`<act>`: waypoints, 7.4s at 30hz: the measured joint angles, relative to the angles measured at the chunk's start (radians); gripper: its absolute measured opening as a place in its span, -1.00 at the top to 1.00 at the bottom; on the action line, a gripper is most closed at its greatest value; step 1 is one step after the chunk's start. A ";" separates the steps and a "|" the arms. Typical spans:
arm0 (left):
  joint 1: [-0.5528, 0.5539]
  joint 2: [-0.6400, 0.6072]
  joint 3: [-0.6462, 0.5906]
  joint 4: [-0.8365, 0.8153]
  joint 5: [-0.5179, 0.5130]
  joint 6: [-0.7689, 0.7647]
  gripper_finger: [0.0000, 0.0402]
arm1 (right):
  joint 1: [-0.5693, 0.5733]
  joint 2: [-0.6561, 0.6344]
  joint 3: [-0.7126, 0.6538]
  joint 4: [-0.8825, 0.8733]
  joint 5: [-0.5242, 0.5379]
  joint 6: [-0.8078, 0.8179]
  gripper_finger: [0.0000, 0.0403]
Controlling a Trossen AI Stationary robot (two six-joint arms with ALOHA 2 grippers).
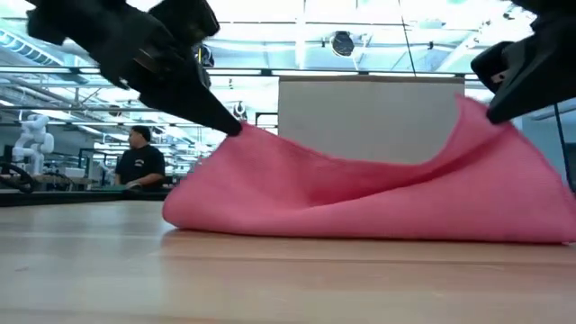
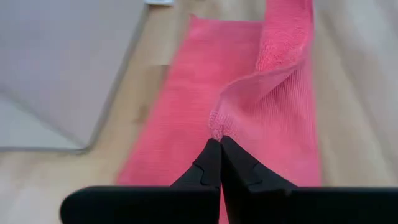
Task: Fold towel
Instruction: Fold the pink microfiber towel
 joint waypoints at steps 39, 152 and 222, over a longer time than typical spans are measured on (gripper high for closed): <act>0.093 0.052 0.000 0.037 0.414 0.030 0.26 | 0.019 0.079 0.000 -0.036 -0.026 -0.074 0.22; 0.142 0.622 0.382 0.275 0.475 0.134 0.26 | 0.051 0.381 0.018 0.216 0.003 0.077 0.99; -0.019 0.472 0.593 -0.138 0.112 -0.117 -0.16 | -0.257 0.325 0.347 -0.034 -0.261 -0.519 1.00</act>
